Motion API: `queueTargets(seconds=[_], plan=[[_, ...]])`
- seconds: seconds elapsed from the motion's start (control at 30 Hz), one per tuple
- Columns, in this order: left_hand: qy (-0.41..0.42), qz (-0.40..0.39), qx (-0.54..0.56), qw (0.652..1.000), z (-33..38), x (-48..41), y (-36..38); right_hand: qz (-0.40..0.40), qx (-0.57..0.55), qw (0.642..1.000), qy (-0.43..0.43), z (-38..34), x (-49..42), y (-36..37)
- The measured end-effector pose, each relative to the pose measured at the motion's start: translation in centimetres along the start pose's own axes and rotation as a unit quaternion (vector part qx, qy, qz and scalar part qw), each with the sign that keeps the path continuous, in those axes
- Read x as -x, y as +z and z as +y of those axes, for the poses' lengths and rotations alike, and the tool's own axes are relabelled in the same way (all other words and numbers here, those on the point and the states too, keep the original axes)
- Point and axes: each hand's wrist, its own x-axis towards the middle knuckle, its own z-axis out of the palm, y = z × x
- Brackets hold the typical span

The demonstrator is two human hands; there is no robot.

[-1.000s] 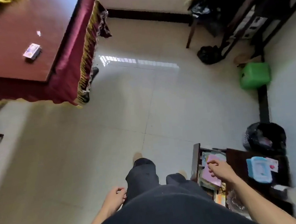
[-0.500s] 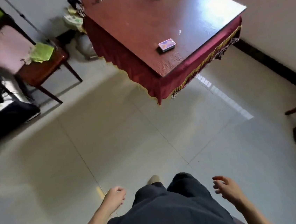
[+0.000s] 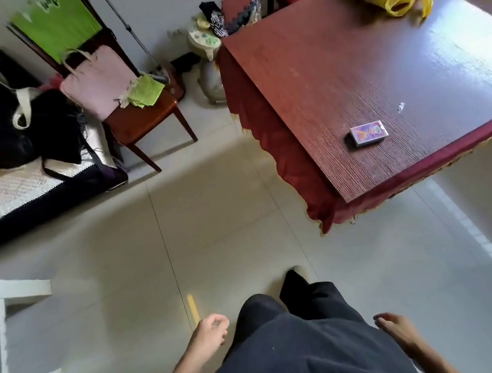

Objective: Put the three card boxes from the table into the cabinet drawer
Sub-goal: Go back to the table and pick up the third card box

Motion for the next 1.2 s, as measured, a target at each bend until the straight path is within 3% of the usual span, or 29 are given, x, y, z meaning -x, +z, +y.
queueTargets(seconds=[0.23, 0.43, 0.6, 0.8, 1.0, 1.2], plan=[[-0.015, 0.027, 0.009, 0.999, 4.8, -2.9, -3.2, -0.013, -0.013, 0.995, -0.099, -19.0, -5.0, -4.1], [0.002, -0.001, -0.032, 1.0, 11.1, -8.9, -8.1, 0.015, -0.043, 0.991, -0.127, -28.3, -7.5, -4.6], [0.04, -0.047, -0.151, 0.987, 17.7, -14.7, -13.2, 0.054, -0.098, 0.993, -0.039, -28.0, -8.2, -3.5], [0.099, -0.084, -0.263, 0.956, 30.5, -21.9, -16.7, 0.107, -0.202, 0.97, 0.087, -25.7, -6.3, -0.8], [0.15, -0.129, -0.289, 0.937, 43.3, -27.3, -14.5, 0.124, -0.332, 0.915, 0.195, -24.0, -5.1, 3.2], [0.188, -0.152, -0.289, 0.926, 51.6, -29.2, -10.3, 0.185, -0.452, 0.843, 0.225, -25.3, -6.6, 1.3]])
